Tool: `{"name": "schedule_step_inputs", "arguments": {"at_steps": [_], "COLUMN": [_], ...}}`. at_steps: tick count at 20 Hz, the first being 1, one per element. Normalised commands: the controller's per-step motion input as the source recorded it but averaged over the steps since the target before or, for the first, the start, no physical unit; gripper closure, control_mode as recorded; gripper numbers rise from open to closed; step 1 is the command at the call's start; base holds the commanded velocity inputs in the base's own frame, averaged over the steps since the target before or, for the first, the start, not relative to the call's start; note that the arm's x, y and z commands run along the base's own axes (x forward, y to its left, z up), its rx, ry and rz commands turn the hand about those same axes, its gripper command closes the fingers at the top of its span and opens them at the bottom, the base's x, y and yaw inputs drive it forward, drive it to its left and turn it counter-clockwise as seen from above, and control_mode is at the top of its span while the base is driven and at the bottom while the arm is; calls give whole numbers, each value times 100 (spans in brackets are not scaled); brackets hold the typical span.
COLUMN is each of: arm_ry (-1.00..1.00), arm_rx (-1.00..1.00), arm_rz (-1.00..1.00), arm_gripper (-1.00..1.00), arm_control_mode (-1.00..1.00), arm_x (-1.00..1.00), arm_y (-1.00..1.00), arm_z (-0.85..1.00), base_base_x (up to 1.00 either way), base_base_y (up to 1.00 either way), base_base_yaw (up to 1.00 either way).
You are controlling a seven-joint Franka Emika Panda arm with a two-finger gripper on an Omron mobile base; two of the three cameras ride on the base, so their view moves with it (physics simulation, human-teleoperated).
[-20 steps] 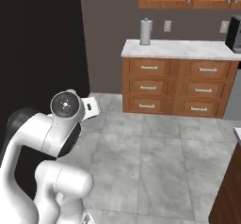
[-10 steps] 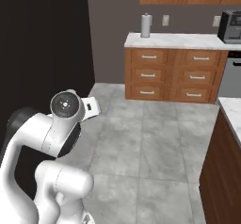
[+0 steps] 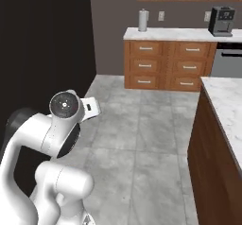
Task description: Take the fork and place it on the left side of the plate. Then take the spoon and place it on the right side of the plate. Make sure they're directly next to the plate.
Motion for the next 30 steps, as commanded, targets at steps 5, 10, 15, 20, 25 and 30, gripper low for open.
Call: {"name": "schedule_step_inputs", "arguments": {"at_steps": [5, 10, 15, 20, 25, 30], "arm_ry": [0, 0, 0, 0, 0, 0], "arm_rx": [0, 0, 0, 0, 0, 0], "arm_rz": [0, 0, 0, 0, 0, 0], "arm_gripper": [100, 100, 100, 100, 100, 100], "arm_control_mode": [100, 100, 100, 100, 100, 100], "arm_x": [0, 0, 0, 0, 0, 0], "arm_y": [0, 0, 0, 0, 0, 0], "arm_z": [0, 0, 0, 0, 0, 0], "base_base_x": [-100, -100, -100, -100, -100, -100], "base_base_y": [-78, -86, -91, -86, -86, -94], "base_base_yaw": [0, 0, 0, 0, 0, 0]}}
